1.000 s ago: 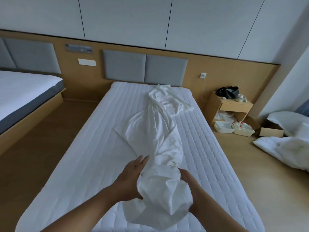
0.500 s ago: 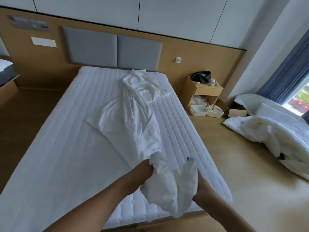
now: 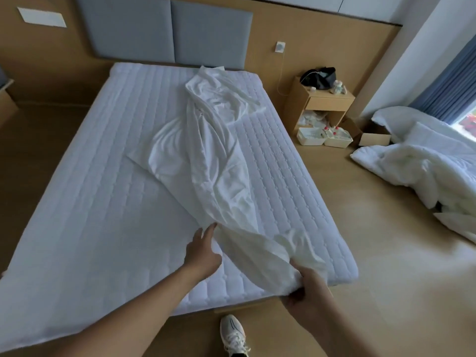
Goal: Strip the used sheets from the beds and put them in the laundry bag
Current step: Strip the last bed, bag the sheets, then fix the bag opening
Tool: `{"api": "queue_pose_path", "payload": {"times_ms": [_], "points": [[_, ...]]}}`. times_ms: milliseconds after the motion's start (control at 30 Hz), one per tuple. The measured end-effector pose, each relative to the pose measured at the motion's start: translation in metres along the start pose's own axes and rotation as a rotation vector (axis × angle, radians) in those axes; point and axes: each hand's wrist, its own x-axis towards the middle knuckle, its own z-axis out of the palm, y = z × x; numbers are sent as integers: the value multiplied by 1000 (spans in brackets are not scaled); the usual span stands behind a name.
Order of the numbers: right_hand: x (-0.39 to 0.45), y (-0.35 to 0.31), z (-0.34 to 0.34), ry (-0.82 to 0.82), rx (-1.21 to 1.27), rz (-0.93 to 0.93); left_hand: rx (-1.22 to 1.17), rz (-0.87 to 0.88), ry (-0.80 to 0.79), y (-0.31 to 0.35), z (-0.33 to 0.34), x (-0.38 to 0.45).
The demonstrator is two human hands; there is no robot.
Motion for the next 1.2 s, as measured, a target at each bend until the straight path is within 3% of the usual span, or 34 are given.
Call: {"api": "queue_pose_path", "payload": {"times_ms": [100, 200, 233, 267, 400, 500, 600, 733, 833, 1033, 1133, 1200], "points": [[-5, 1, -5, -99, -381, 59, 373, 328, 91, -9, 26, 5], [-5, -6, -4, -76, -563, 65, 367, 651, 222, -1, 36, 15], [-2, -12, -3, -73, -567, 47, 312, 689, 169, 3, 34, 18], [1, -19, 1, -80, -544, 21, 250, 644, 88, 9, 29, 19], [21, -59, 23, -127, -532, -245, 267, 162, -172, 8, 18, 6], [43, -75, 50, -269, -801, -415, -232, -83, -258, 4, 10, -5], [82, -67, 74, -394, -978, -330, -754, -308, -328, 11, -6, -16], [134, -38, 84, -406, -1090, -272, -1047, -568, -347, 4, -13, -17], [162, -19, 69, -435, -1280, -303, -1228, -724, -165, -10, 2, -2], [228, 3, 22, -590, -2005, -453, -1357, -891, 340, -66, 38, 49], [262, 11, 13, -580, -2208, -443, -1078, -891, 583, -60, 29, 71], [290, 16, 12, -552, -2321, -509, -761, -696, 656, -57, 27, 88]]}}
